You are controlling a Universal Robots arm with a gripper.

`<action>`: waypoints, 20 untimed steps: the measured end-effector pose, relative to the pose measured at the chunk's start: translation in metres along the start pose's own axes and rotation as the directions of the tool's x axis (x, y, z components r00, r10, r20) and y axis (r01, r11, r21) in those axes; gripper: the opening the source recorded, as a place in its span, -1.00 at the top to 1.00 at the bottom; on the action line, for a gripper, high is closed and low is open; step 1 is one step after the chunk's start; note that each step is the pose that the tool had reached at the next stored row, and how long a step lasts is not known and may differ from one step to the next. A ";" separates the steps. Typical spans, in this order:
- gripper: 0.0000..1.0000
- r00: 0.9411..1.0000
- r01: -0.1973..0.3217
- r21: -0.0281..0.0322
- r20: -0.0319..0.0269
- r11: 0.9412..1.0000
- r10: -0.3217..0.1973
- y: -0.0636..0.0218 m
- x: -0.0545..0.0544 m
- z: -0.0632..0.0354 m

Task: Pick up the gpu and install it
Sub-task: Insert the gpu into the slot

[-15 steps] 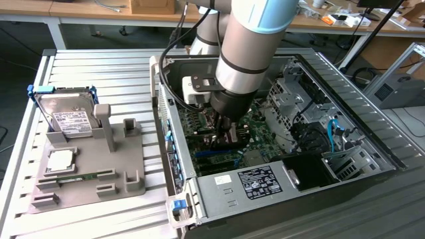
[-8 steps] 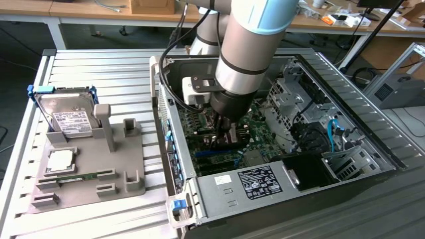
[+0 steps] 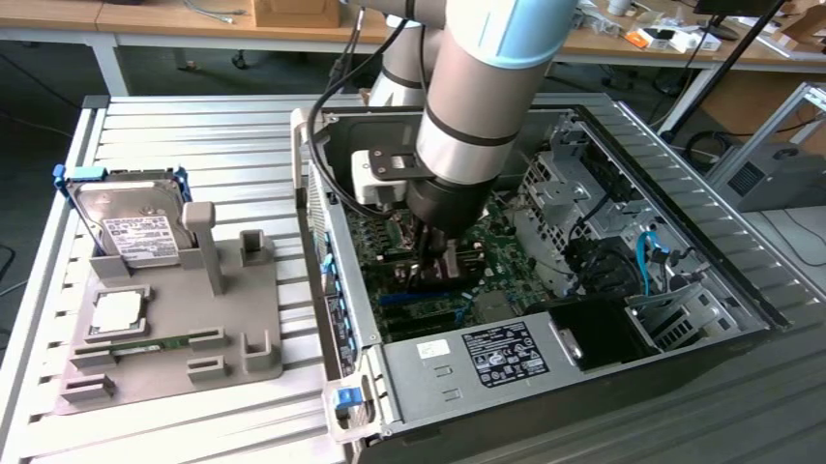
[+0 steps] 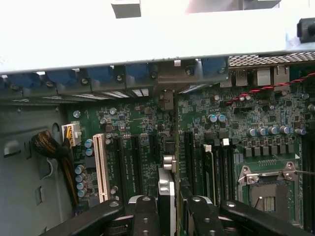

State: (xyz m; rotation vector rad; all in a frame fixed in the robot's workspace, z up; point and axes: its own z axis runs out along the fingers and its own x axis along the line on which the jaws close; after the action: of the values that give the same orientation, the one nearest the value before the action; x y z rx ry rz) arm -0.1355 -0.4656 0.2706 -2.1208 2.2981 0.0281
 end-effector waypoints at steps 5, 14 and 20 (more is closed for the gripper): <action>0.46 1.000 0.000 0.000 0.000 1.000 0.000 0.0002 0.000 0.0001; 0.46 1.000 0.000 0.000 0.000 1.000 0.000 -0.0032 0.000 0.0008; 0.46 1.000 0.000 0.000 0.000 1.000 0.000 -0.0033 0.000 0.0029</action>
State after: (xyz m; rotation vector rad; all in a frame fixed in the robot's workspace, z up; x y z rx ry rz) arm -0.1322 -0.4657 0.2677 -2.1209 2.2982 0.0282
